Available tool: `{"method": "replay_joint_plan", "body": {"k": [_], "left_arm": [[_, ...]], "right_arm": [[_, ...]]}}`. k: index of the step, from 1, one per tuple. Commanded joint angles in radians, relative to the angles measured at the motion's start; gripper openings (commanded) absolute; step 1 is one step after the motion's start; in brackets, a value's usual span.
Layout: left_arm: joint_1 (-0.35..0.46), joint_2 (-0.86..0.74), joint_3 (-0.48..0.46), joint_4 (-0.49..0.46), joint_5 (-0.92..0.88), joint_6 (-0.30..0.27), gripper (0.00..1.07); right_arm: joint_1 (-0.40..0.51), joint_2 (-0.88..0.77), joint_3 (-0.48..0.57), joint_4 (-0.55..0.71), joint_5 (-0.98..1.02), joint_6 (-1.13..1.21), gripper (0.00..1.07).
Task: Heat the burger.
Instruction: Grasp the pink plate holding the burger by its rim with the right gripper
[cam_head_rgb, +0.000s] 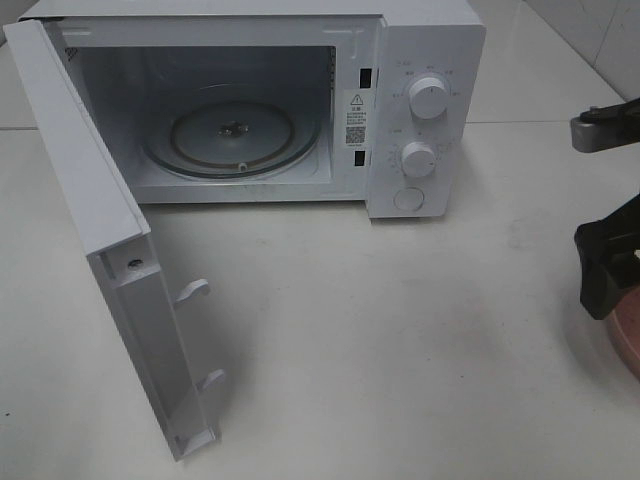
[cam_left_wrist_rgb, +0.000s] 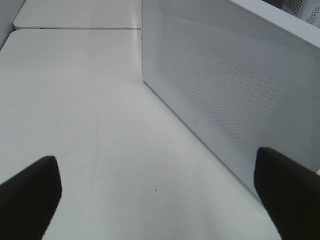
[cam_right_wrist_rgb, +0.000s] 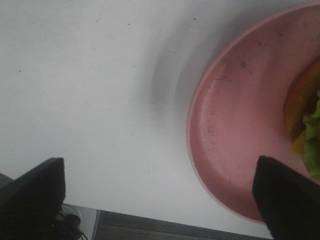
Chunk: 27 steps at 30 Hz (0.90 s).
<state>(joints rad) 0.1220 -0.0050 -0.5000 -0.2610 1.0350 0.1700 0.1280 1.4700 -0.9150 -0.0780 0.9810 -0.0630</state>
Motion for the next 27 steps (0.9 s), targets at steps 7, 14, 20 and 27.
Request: {"method": "replay_joint_plan", "body": {"k": [7, 14, 20, 27], "left_arm": [[-0.003, -0.009, 0.003, -0.005, -0.008, 0.002, 1.02], [-0.003, -0.009, 0.003, -0.005, -0.008, 0.002, 1.02], [-0.003, -0.009, 0.003, -0.005, -0.008, 0.002, 1.02], [-0.003, -0.009, 0.003, -0.005, -0.008, 0.002, 1.02]], "right_arm": [[-0.092, 0.005, 0.100, -0.047, -0.171, -0.022, 0.93], [-0.092, 0.071, 0.112, -0.070, -0.222, -0.005, 0.92], [-0.092, 0.162, 0.112, -0.098, -0.282, 0.023, 0.90], [-0.121, 0.213, 0.112, -0.097, -0.326, 0.049, 0.88]]}}
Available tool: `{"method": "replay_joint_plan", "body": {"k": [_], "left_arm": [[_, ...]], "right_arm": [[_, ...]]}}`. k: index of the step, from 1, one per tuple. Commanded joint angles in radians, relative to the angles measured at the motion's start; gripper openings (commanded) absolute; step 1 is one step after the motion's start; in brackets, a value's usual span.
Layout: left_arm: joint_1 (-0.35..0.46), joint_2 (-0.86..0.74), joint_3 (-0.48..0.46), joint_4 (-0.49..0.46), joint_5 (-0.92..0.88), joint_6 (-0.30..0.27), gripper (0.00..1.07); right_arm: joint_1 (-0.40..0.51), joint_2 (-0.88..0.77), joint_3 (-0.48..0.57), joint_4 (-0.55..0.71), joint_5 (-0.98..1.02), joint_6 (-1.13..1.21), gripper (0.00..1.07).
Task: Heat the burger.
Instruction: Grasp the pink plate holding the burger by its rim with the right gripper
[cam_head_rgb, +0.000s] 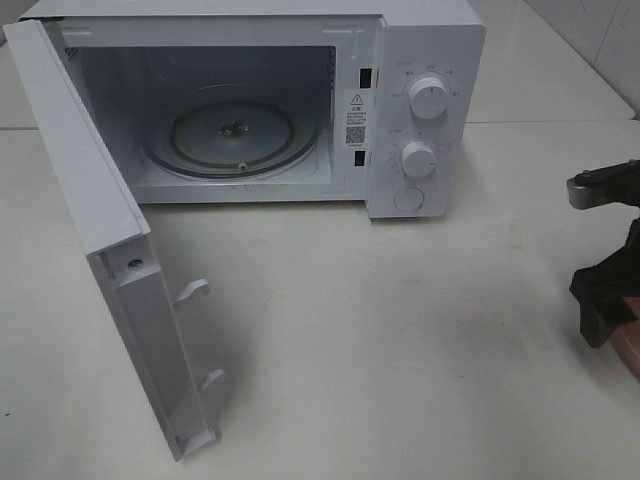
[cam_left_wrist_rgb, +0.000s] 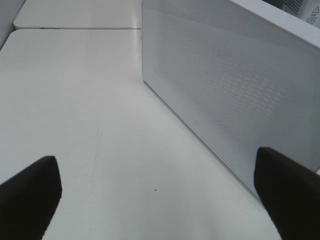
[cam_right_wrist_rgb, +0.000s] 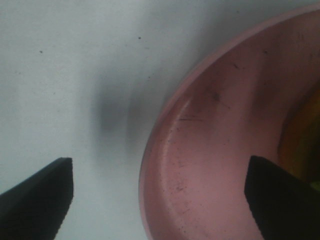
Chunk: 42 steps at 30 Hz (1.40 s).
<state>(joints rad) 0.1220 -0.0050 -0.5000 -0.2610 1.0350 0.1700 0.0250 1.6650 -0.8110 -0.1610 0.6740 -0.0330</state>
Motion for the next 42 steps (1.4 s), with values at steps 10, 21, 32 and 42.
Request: {"method": "replay_joint_plan", "body": {"k": [10, 21, 32, 42], "left_arm": [[-0.003, -0.009, 0.003, -0.005, -0.008, 0.002, 1.02], [-0.003, -0.009, 0.003, -0.005, -0.008, 0.002, 1.02], [-0.003, -0.009, 0.003, -0.005, -0.008, 0.002, 1.02], [-0.003, -0.009, 0.003, -0.005, -0.008, 0.002, 1.02]], "right_arm": [[-0.024, 0.106, 0.008, -0.014, -0.087, 0.039, 0.86], [-0.024, 0.179, 0.008, -0.021, -0.126, 0.063, 0.81], [-0.024, 0.182, 0.008, -0.049, -0.094, 0.149, 0.30], [-0.022, 0.180, 0.008, -0.049, -0.072, 0.189, 0.00]]}}
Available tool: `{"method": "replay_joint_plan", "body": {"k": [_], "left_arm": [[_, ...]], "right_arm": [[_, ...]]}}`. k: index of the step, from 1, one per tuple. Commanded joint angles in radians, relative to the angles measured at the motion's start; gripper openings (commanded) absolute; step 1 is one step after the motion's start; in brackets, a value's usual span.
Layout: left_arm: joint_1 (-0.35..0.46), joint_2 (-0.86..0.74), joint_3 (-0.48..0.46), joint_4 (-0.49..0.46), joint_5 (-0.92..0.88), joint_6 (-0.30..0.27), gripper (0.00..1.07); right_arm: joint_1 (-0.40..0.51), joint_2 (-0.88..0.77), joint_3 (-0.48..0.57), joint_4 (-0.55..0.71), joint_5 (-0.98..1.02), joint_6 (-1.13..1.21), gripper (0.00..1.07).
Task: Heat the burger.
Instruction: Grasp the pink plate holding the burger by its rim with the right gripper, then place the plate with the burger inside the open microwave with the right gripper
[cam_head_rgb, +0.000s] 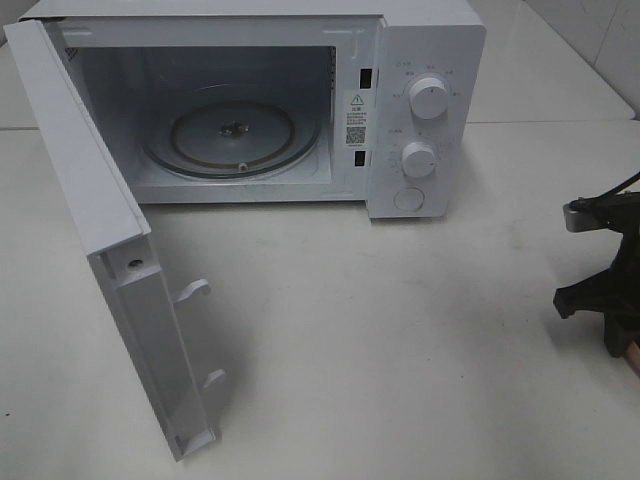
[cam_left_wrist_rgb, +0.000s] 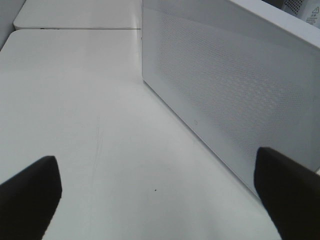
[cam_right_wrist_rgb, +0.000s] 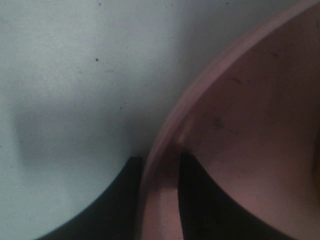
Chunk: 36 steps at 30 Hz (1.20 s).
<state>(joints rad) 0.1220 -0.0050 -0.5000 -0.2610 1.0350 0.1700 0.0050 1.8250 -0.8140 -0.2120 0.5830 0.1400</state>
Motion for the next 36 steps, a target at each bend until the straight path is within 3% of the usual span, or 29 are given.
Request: {"method": "replay_joint_plan", "body": {"k": [1, 5, 23, 36], "left_arm": [[-0.003, -0.009, 0.003, -0.005, -0.008, 0.002, 1.02], [-0.003, -0.009, 0.003, -0.005, -0.008, 0.002, 1.02], [-0.003, -0.009, 0.003, -0.005, -0.008, 0.002, 1.02], [-0.003, -0.009, 0.003, -0.005, -0.008, 0.002, 1.02]], "right_arm": [[0.000, 0.016, 0.011, 0.002, 0.027, 0.023, 0.00], [0.024, -0.006, 0.011, -0.020, 0.033, 0.047, 0.00], [0.189, -0.136, 0.040, -0.331, 0.132, 0.323, 0.00], [0.324, -0.272, 0.079, -0.387, 0.215, 0.354, 0.00]]}}
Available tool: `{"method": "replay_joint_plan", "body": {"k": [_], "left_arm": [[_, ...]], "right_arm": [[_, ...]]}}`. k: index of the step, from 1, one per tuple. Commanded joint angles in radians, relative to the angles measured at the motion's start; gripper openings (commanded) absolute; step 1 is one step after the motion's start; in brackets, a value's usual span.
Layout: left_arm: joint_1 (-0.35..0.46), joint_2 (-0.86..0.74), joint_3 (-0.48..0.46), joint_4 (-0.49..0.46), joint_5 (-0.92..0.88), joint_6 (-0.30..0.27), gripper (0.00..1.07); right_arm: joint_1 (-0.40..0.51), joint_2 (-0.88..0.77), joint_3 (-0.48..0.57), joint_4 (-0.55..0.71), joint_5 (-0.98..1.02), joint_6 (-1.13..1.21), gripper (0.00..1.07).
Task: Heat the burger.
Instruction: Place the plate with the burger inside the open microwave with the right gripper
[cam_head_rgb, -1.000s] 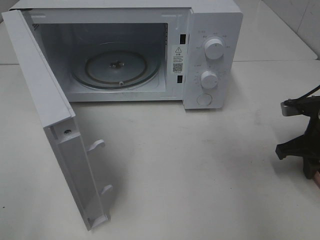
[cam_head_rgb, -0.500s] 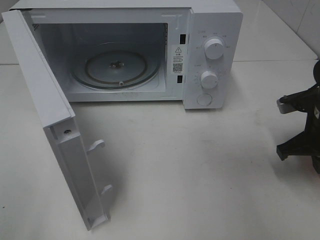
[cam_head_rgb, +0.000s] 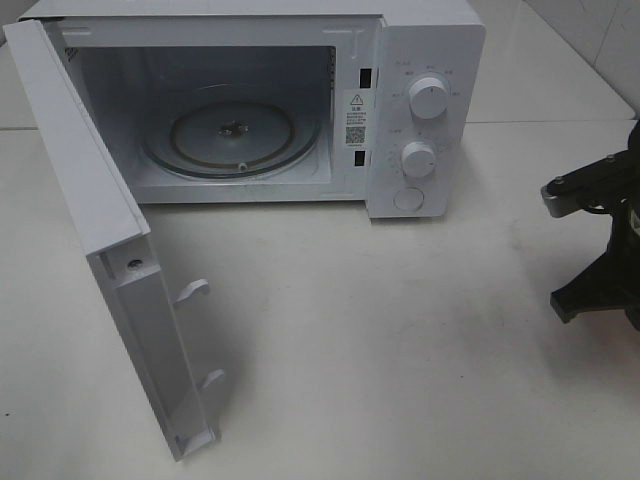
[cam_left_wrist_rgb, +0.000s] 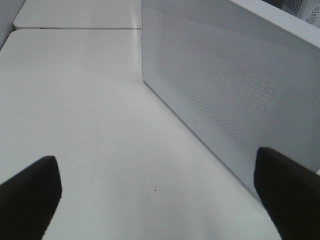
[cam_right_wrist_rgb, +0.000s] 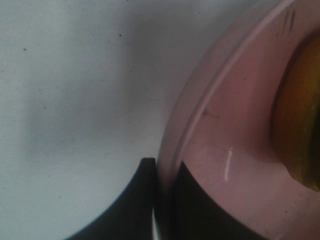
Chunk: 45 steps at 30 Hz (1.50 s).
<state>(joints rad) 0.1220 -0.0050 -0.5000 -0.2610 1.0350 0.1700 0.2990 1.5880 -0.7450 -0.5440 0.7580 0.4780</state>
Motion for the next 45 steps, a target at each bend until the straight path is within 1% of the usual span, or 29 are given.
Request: {"method": "replay_joint_plan", "body": {"k": [1, 6, 7, 8, 9, 11, 12, 13, 14, 15, 17, 18, 20, 21, 22, 24, 25, 26, 27, 29, 31, 32, 34, 37, 39, 40, 42, 45], "left_arm": [[-0.003, -0.009, 0.003, -0.005, -0.008, 0.002, 1.02], [-0.003, -0.009, 0.003, -0.005, -0.008, 0.002, 1.02], [-0.003, -0.009, 0.003, -0.005, -0.008, 0.002, 1.02], [-0.003, -0.009, 0.003, -0.005, -0.008, 0.002, 1.02], [-0.003, -0.009, 0.003, -0.005, -0.008, 0.002, 1.02], [-0.003, -0.009, 0.003, -0.005, -0.008, 0.002, 1.02], [-0.003, -0.009, 0.003, -0.005, -0.008, 0.002, 1.02], [-0.003, -0.009, 0.003, -0.005, -0.008, 0.002, 1.02], [-0.003, -0.009, 0.003, -0.005, -0.008, 0.002, 1.02], [-0.003, -0.009, 0.003, -0.005, -0.008, 0.002, 1.02], [-0.003, -0.009, 0.003, -0.005, -0.008, 0.002, 1.02], [-0.003, -0.009, 0.003, -0.005, -0.008, 0.002, 1.02], [-0.003, -0.009, 0.003, -0.005, -0.008, 0.002, 1.02], [-0.003, -0.009, 0.003, -0.005, -0.008, 0.002, 1.02], [-0.003, -0.009, 0.003, -0.005, -0.008, 0.002, 1.02], [-0.003, -0.009, 0.003, -0.005, -0.008, 0.002, 1.02], [-0.003, -0.009, 0.003, -0.005, -0.008, 0.002, 1.02], [-0.003, -0.009, 0.003, -0.005, -0.008, 0.002, 1.02], [-0.003, -0.009, 0.003, -0.005, -0.008, 0.002, 1.02], [-0.003, -0.009, 0.003, -0.005, -0.008, 0.002, 1.02], [-0.003, -0.009, 0.003, -0.005, -0.008, 0.002, 1.02], [-0.003, -0.009, 0.003, -0.005, -0.008, 0.002, 1.02], [-0.003, -0.009, 0.003, -0.005, -0.008, 0.002, 1.02], [-0.003, -0.009, 0.003, -0.005, -0.008, 0.002, 1.02], [-0.003, -0.009, 0.003, -0.005, -0.008, 0.002, 1.02], [-0.003, -0.009, 0.003, -0.005, -0.008, 0.002, 1.02], [-0.003, -0.009, 0.003, -0.005, -0.008, 0.002, 1.02], [-0.003, -0.009, 0.003, -0.005, -0.008, 0.002, 1.02]], "right_arm": [[0.030, -0.035, 0.010, -0.055, 0.040, 0.016, 0.00], [0.099, -0.085, 0.047, -0.055, 0.067, 0.026, 0.00], [0.099, -0.085, 0.047, -0.055, 0.067, 0.026, 0.00], [0.123, -0.102, 0.063, -0.056, 0.069, 0.031, 0.00], [0.123, -0.102, 0.063, -0.056, 0.069, 0.031, 0.00], [0.164, -0.126, 0.084, -0.064, 0.083, 0.045, 0.00], [0.164, -0.126, 0.084, -0.064, 0.083, 0.045, 0.00], [0.179, -0.135, 0.089, -0.069, 0.091, 0.050, 0.00], [0.213, -0.149, 0.096, -0.073, 0.105, 0.055, 0.00], [0.213, -0.149, 0.096, -0.073, 0.105, 0.055, 0.00], [0.266, -0.172, 0.100, -0.076, 0.134, 0.056, 0.00], [0.266, -0.172, 0.100, -0.076, 0.134, 0.056, 0.00], [0.324, -0.185, 0.100, -0.079, 0.162, 0.056, 0.00], [0.324, -0.185, 0.100, -0.079, 0.162, 0.056, 0.00], [0.364, -0.185, 0.100, -0.081, 0.182, 0.055, 0.00], [0.379, -0.185, 0.100, -0.081, 0.189, 0.055, 0.00], [0.411, -0.186, 0.100, -0.081, 0.203, 0.055, 0.00], [0.411, -0.186, 0.100, -0.081, 0.203, 0.055, 0.00], [0.446, -0.188, 0.100, -0.081, 0.221, 0.056, 0.00], [0.459, -0.188, 0.100, -0.081, 0.226, 0.056, 0.00], [0.510, -0.192, 0.100, -0.079, 0.246, 0.057, 0.00], [0.510, -0.192, 0.100, -0.079, 0.246, 0.057, 0.00], [0.572, -0.196, 0.100, -0.080, 0.263, 0.057, 0.00], [0.591, -0.196, 0.100, -0.080, 0.269, 0.057, 0.00], [0.665, -0.203, 0.100, -0.080, 0.288, 0.057, 0.00], [0.665, -0.203, 0.100, -0.080, 0.288, 0.057, 0.00], [0.716, -0.203, 0.100, -0.079, 0.298, 0.055, 0.00], [0.732, -0.203, 0.100, -0.079, 0.297, 0.055, 0.00]]}}
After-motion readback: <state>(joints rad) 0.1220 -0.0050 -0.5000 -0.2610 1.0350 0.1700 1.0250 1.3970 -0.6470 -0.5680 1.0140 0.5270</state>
